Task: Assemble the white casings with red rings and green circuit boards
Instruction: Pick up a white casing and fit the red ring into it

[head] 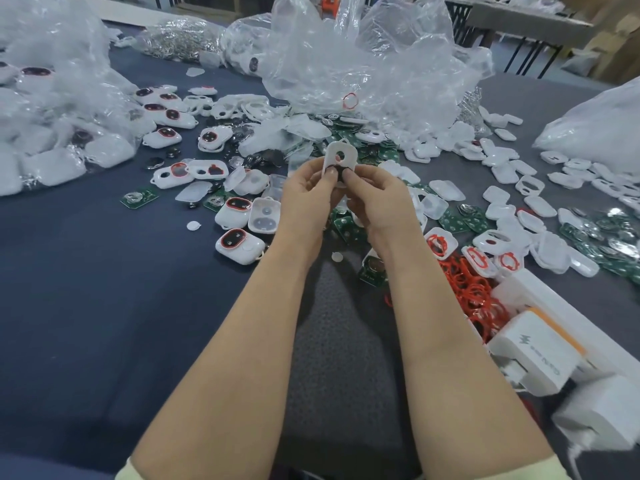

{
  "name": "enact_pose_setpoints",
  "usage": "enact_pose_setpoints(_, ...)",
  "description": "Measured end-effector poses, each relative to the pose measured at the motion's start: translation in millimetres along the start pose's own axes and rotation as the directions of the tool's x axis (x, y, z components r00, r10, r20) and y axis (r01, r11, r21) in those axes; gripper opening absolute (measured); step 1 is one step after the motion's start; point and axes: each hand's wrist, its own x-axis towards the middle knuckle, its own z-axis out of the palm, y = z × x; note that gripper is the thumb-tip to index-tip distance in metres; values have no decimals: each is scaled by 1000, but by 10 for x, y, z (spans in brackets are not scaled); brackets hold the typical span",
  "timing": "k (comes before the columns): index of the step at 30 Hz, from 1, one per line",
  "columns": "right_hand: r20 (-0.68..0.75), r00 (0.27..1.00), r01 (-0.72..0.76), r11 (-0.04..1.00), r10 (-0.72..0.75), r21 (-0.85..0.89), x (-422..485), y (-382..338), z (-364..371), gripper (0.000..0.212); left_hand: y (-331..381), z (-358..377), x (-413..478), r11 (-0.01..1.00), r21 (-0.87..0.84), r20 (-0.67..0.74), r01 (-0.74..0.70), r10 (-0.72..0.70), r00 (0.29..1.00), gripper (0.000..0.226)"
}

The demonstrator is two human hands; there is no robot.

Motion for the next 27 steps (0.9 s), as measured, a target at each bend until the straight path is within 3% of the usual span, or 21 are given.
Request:
enact_pose_setpoints(9,-26,996,88,991,-91,-99,-1,30,-12,14,-51,-28,-1,921,353,51,-163,155,987,26)
enact_pose_setpoints(14,-55,991,110,976,-122,-186,13,19,-30,12,-53,-20,-18,924,354,47,-146,138,989,18)
enact_pose_setpoints(20,-57,977,168,907,-205,-387,-18,39,37,12,-41,-37,1,864,475,-32,-168,208,978,23)
enact_pose_setpoints(27,-79,970,168,870,-230,-463,-18,42,68,14,-43,-41,-8,841,511,-33,-179,228,973,10)
